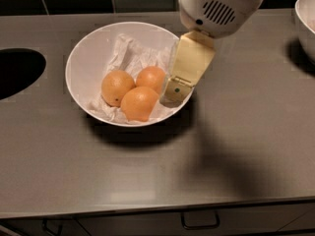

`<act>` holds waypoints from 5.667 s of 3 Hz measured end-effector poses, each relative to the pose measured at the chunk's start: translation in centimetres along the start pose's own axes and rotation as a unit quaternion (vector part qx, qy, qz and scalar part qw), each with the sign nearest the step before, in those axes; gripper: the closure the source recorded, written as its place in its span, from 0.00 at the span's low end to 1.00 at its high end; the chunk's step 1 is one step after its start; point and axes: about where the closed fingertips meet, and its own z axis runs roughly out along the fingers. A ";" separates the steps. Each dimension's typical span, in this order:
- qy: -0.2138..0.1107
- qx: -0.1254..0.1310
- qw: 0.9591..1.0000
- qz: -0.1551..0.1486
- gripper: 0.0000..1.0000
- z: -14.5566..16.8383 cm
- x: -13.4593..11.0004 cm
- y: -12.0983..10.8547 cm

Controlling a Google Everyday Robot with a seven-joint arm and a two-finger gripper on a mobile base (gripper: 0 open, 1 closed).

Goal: Pick orange from white bowl

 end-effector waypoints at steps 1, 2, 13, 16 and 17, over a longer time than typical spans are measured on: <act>0.001 -0.046 0.998 0.044 0.00 2.8 -0.7 1.8; -0.013 -0.062 0.995 0.081 0.00 4.1 -0.2 2.6; -0.059 0.028 0.959 0.277 0.00 9.5 -0.8 0.7; -0.062 -0.003 0.956 0.286 0.08 12.8 -2.0 0.0; -0.063 -0.005 0.953 0.296 0.11 13.5 -1.9 -0.1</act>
Offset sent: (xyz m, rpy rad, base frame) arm -0.0044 0.0147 -0.0809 0.1584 0.2637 -0.1585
